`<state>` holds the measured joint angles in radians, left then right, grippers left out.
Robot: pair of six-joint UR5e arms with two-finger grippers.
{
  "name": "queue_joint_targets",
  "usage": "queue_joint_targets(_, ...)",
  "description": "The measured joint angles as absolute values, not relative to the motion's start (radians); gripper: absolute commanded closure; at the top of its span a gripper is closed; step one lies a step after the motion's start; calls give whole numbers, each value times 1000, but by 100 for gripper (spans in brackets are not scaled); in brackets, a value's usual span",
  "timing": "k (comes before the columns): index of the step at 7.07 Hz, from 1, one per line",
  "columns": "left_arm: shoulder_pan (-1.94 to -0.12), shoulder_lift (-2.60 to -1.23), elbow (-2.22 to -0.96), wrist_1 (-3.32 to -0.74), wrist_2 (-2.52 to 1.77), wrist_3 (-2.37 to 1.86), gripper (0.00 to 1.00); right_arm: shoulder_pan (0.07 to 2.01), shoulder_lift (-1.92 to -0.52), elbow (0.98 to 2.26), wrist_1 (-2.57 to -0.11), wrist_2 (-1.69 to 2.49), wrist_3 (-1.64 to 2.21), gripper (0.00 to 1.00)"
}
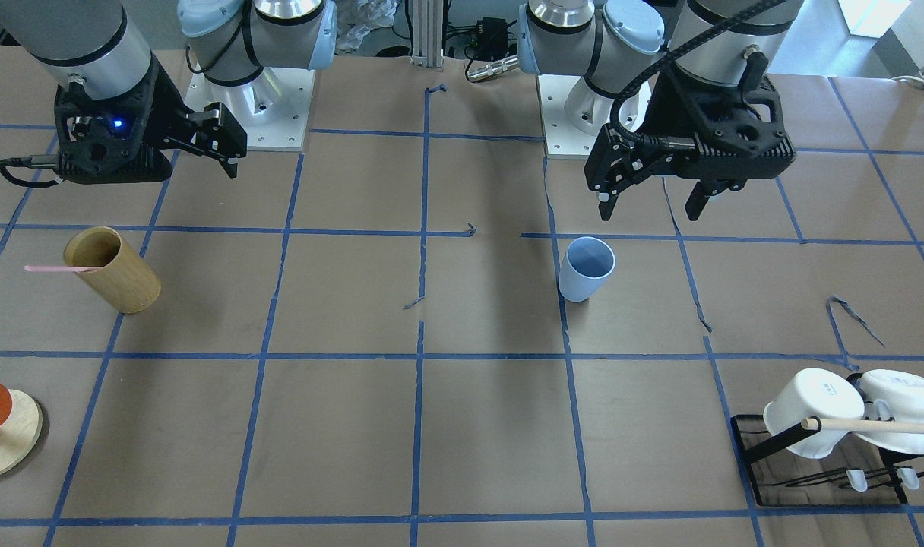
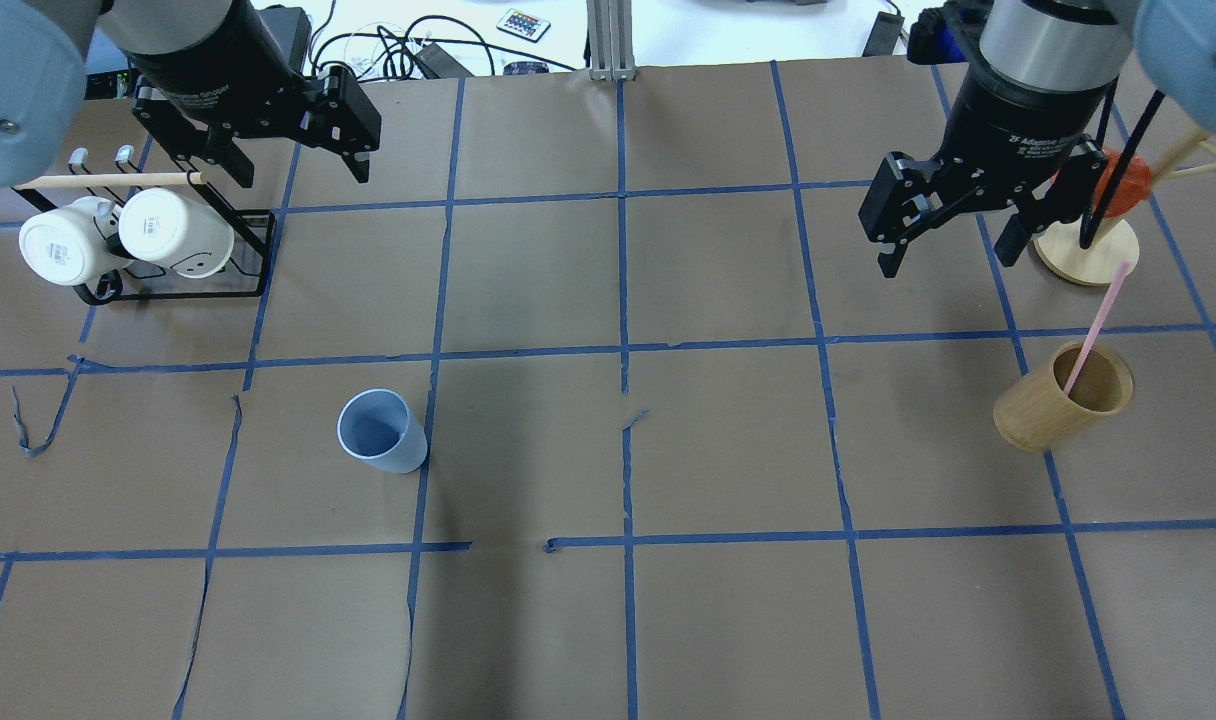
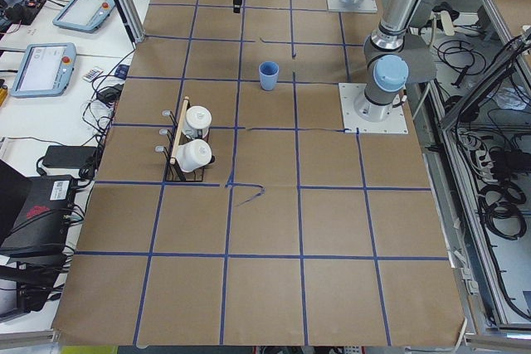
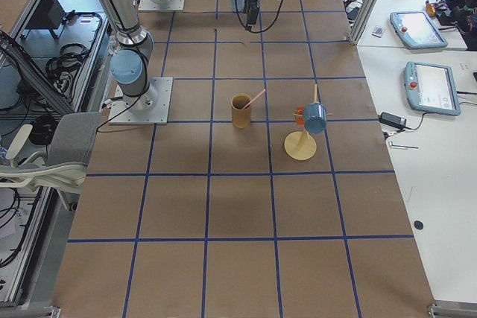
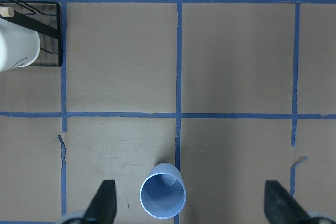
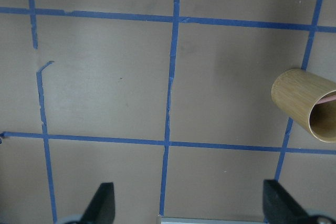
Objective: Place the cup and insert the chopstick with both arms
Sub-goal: 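Move the right gripper over the bamboo cup toward the pink stick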
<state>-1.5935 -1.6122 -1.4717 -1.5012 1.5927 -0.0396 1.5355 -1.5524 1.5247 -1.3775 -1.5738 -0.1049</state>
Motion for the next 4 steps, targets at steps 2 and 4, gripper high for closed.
queue_joint_targets(2, -1594, -1614, -1471, -1501, 1590, -40, 0, 1536, -1553, 1525, -1378, -1568, -102, 0)
queue_joint_targets(4, -1595, -1608, -1478, -1505, 1592, -40, 0, 1536, -1555, 1522, -1379, -1562, -97, 0)
